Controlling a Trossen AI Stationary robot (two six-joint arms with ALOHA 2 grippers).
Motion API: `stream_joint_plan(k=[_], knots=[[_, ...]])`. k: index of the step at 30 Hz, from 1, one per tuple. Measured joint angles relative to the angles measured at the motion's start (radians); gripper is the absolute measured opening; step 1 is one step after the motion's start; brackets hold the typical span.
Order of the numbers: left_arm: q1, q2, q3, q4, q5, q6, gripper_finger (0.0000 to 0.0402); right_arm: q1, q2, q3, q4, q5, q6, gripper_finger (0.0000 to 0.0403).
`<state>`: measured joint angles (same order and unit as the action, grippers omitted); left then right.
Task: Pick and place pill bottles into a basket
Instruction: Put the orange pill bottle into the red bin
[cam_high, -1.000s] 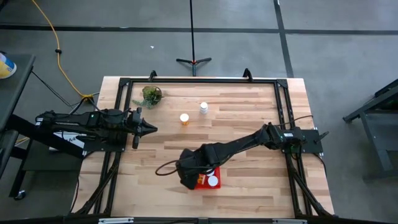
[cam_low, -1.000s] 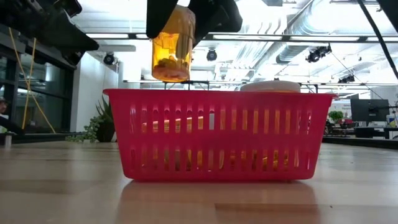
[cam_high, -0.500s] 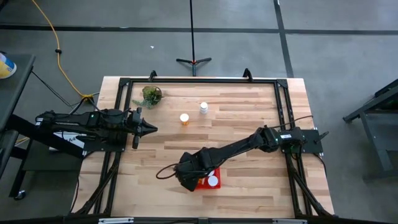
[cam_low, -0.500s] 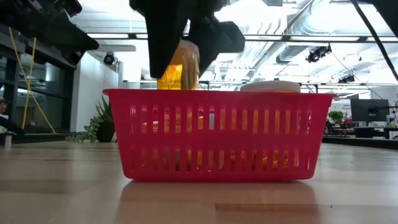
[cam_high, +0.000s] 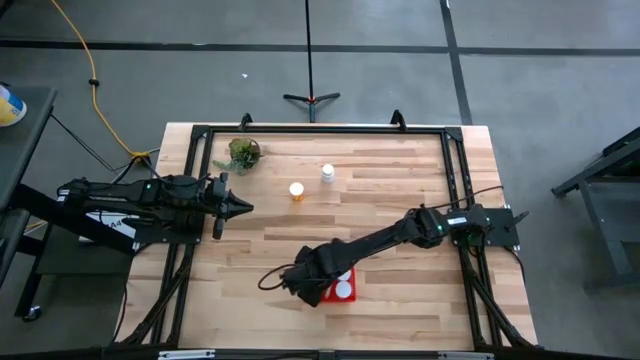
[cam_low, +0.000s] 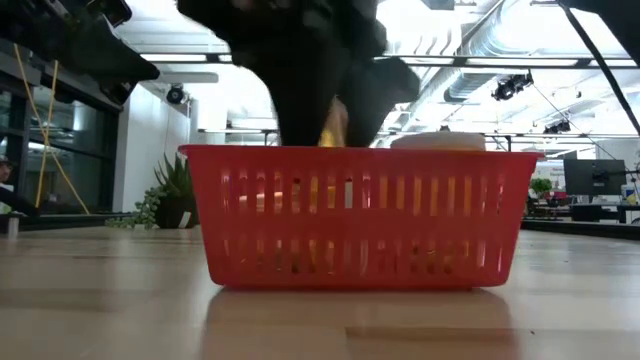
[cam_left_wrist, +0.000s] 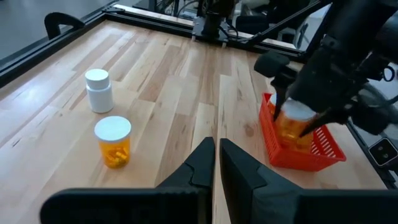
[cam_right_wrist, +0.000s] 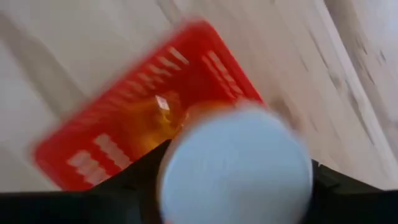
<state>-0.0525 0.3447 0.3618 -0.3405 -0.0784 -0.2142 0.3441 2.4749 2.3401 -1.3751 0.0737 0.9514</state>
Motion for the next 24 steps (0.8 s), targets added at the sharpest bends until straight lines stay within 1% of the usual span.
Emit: stream_joint_plan(k=[5, 9, 18, 24], knots=[[0.000, 0.000, 0.000, 0.000, 0.003, 0.000, 0.0060, -0.002, 0.003, 0.004, 0.005, -0.010, 0.017, 0.0206], [0.000, 0.000, 0.000, 0.000, 0.003, 0.000, 0.0060, -0.001, -0.005, 0.013, 0.039, -0.020, -0.004, 0.0203], [0.000, 0.000, 0.000, 0.000, 0.002, 0.000, 0.0060, -0.008, -0.052, 0.015, 0.027, -0.015, -0.033, 0.0251], [0.000, 0.000, 0.000, 0.000, 0.002, 0.000, 0.0060, -0.010, -0.054, 0.015, 0.023, -0.023, -0.043, 0.0259]])
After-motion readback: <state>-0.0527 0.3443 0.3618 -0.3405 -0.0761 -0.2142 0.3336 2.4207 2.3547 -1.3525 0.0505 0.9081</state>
